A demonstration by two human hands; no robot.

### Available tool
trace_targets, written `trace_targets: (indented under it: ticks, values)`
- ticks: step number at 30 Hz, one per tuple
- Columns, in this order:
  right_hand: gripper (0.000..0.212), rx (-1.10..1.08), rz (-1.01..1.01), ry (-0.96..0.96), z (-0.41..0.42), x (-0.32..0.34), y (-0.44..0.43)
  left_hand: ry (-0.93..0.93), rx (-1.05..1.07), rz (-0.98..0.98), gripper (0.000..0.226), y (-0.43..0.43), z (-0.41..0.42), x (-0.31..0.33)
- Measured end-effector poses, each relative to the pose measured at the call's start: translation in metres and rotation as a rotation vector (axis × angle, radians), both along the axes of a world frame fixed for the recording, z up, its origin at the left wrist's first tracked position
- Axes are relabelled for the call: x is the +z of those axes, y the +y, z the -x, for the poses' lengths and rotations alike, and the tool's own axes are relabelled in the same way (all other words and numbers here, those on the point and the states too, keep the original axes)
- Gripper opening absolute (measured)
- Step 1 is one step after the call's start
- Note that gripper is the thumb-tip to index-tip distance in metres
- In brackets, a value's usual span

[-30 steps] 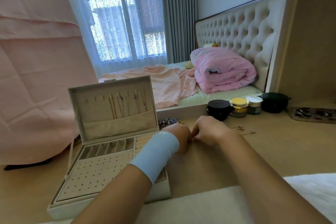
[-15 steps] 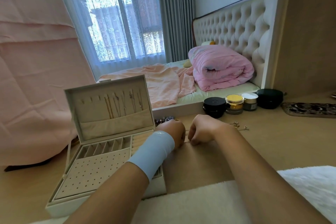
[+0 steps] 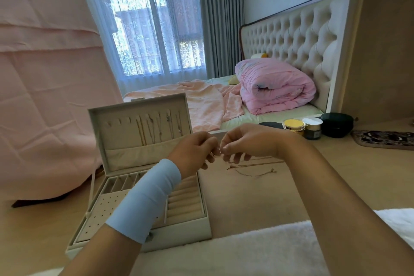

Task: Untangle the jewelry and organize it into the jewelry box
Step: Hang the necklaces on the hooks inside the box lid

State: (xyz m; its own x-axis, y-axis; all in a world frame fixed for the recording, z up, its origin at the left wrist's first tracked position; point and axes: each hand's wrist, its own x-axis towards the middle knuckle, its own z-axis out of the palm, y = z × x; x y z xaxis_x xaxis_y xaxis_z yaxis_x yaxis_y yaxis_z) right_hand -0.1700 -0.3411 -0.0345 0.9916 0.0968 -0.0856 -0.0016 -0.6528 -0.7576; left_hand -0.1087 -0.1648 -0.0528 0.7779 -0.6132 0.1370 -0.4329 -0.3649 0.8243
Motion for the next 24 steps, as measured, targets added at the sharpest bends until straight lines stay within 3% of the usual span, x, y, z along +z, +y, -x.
trace_targets:
  ticks: [6, 14, 20, 24]
  values:
    - [0.023, 0.054, -0.217, -0.058, -0.002, 0.004, 0.025, 0.381, -0.03, 0.341, 0.035, 0.018, 0.001, -0.004]
    - [0.039, 0.006, -0.473, -0.19, -0.005, 0.004, 0.055, 0.585, -0.162, 0.507, 0.029, 0.045, -0.014, 0.009]
    - [0.03, 0.031, -0.656, -0.136, -0.006, 0.005, 0.079, 0.552, -0.32, 0.407, 0.025, 0.073, -0.02, 0.025]
    - [0.031, 0.035, -0.669, -0.14, -0.001, 0.014, 0.095, 0.433, -0.389, 0.297, 0.025, 0.102, -0.029, 0.038]
